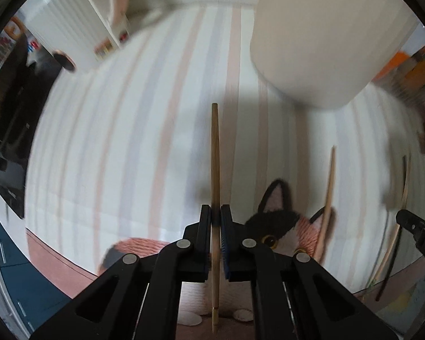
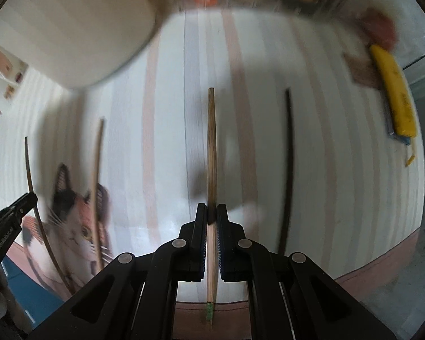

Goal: Organize utensils
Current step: 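Lift the left tool's chopstick over the holder while the right tool carries its chopstick there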

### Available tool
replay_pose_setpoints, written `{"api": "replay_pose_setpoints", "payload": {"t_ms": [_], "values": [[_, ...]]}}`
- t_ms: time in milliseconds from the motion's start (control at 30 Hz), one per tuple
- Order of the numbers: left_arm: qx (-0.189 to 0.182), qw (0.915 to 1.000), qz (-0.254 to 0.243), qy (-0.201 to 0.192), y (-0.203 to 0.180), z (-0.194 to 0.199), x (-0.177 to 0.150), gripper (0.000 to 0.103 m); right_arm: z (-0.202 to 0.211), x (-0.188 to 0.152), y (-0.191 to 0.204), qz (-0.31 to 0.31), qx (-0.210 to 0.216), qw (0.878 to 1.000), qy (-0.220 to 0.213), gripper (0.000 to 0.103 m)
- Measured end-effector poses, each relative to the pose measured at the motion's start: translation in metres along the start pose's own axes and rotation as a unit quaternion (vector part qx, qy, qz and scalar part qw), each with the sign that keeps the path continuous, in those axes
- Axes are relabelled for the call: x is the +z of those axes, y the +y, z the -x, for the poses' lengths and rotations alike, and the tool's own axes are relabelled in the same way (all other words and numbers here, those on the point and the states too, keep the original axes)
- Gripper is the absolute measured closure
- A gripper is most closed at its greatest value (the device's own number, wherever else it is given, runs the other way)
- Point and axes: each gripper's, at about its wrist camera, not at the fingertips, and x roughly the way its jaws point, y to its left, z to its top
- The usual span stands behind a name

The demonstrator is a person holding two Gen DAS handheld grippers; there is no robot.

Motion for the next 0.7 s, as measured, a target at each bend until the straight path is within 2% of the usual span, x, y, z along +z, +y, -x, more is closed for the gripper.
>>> {"api": "replay_pose_setpoints", "payload": {"t_ms": [200, 300, 533, 700], "values": [[-0.011, 0.9975, 0.003, -0.069, 0.004, 0.050, 0.005, 0.099, 0.048, 0.005, 0.003, -0.001, 0.006, 0.997, -0.075, 0.096], [0.000, 0.9954, -0.004, -0.095, 0.000, 0.064, 0.007, 0.099, 0.071, 0.009, 0.002, -0.002, 0.012, 0.994, -0.107, 0.097], [-0.021, 0.9922, 0.014, -0.122, 0.007, 0.090, 0.011, 0.099, 0.110, 0.017, -0.005, -0.007, 0.033, 0.988, -0.150, 0.097], [-0.057, 0.9876, 0.031, -0.143, 0.009, 0.118, 0.017, 0.099, 0.140, 0.026, -0.006, -0.016, 0.047, 0.983, -0.177, 0.097]]}}
